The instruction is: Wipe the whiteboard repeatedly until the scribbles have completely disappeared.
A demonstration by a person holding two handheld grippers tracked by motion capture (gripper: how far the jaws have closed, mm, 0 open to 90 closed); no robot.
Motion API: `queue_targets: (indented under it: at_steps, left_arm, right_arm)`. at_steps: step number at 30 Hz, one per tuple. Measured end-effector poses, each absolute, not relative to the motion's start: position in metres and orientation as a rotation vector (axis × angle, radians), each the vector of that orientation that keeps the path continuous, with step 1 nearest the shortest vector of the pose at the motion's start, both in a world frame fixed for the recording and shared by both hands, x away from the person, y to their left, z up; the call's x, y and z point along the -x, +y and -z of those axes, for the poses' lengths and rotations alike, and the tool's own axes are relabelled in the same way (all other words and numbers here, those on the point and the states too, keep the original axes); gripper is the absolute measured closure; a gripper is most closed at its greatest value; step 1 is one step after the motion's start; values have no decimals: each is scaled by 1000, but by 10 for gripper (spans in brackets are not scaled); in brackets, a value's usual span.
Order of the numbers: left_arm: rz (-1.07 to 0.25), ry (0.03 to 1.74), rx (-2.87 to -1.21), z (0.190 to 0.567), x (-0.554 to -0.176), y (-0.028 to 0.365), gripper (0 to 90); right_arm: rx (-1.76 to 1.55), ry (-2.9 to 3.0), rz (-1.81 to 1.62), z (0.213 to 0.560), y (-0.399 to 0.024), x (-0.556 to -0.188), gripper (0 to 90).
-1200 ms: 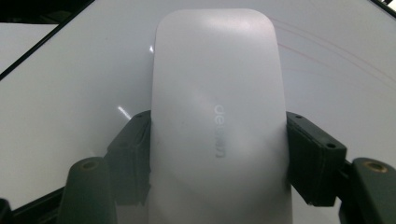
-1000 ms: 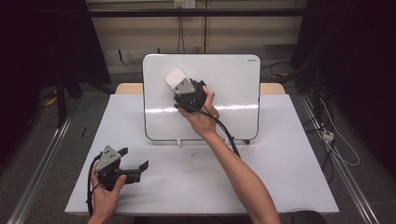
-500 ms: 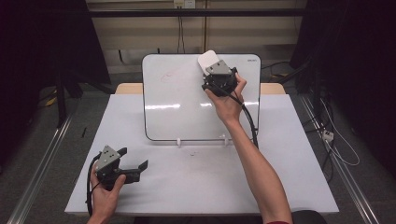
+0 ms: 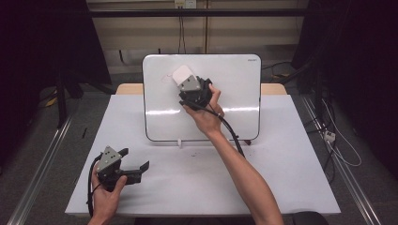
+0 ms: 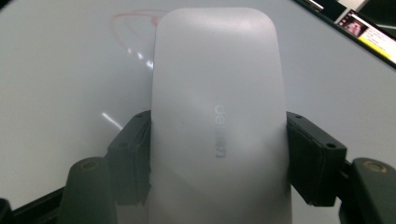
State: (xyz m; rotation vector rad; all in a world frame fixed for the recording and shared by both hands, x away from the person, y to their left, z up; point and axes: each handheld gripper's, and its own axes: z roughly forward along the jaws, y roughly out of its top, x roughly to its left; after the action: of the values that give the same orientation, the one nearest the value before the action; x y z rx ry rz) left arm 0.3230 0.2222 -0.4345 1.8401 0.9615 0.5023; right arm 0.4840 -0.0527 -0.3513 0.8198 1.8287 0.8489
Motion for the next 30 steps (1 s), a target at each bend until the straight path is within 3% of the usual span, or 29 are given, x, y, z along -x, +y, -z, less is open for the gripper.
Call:
queue_targets:
  at_steps: [13,30]
  left_arm:
    - [-503,957,-1834,434,-323,222,61]
    - [-492,955,-1829,434,-322,224,60]
  right_arm:
    - [-628,1926,-828,380,6,-463,317]
    - [-718,1858,-854,344,13,-499,318]
